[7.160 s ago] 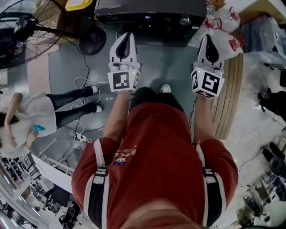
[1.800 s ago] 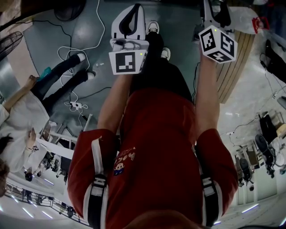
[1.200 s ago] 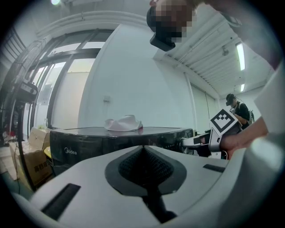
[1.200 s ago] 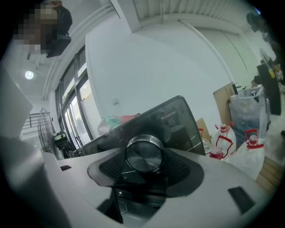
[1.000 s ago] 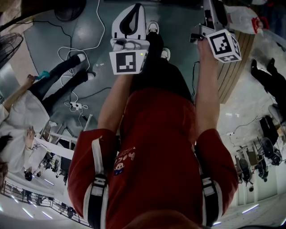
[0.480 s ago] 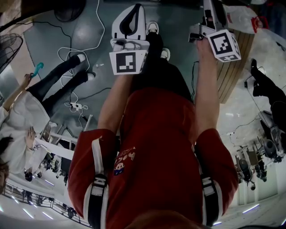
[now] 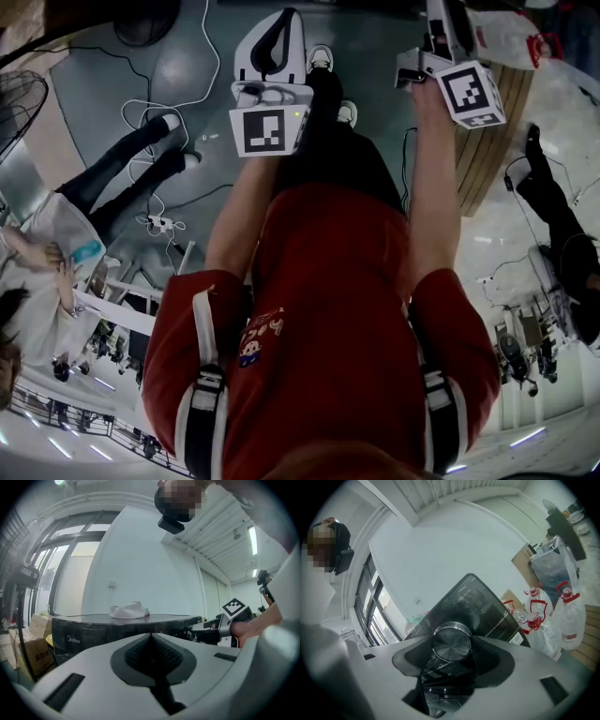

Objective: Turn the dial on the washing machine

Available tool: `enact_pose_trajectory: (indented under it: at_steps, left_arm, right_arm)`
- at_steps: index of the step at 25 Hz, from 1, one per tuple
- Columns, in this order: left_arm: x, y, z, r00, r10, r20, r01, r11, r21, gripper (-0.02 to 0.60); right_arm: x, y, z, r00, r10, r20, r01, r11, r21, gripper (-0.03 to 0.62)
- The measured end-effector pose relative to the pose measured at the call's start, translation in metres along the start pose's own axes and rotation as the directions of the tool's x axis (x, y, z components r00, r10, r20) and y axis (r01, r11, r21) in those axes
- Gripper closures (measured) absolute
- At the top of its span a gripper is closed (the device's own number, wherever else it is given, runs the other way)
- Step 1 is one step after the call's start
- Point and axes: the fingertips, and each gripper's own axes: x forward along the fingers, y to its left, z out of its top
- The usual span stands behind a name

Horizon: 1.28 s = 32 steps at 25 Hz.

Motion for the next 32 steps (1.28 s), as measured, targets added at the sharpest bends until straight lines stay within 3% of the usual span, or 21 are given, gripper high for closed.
enact_pose_trajectory:
  at_steps: [6,12,15,17,28,32]
  left_arm:
    - [0.001,0.0,0.003,1.0,0.001,0.0,-0.001,1.0,-0.003,0.566]
    - [0.001,0.0,0.001,1.0,-0.004,0.004,0.004,1.0,-0.005,0.566]
    - [0.001,0.002,-0.002,1.0,-0.006,0.002,0.006,1.0,-0.004,0.566]
    - [0.001,0.003,-0.003,1.0,-0.008,0.002,0.008,1.0,-0.003,0.566]
    - [0.001,0.001,0.0,1.0,-0.012,0.003,0.012,1.0,0.0,0.566]
    - [0.0,0.002,0.003,1.0,-0.004,0.004,0.004,1.0,0.0,0.565]
  right_arm:
    - [0.001,0.0,0.003,0.999,0.024,0.025,-0.027,0.994,0.108,0.318]
    - [0.0,-0.008,0.0,0.999,0.041,0.027,-0.047,0.967,0.251,0.318]
    - [0.0,-0.013,-0.007,0.997,0.067,0.05,-0.083,0.88,0.468,0.318]
    - [0.002,-0.014,-0.009,0.994,0.084,0.072,-0.11,0.835,0.538,0.318]
    - [0.002,-0.012,-0.007,0.994,0.087,0.068,-0.11,0.837,0.536,0.315]
    - [-0.001,-0.01,-0.009,0.992,0.097,0.074,-0.122,0.818,0.562,0.293]
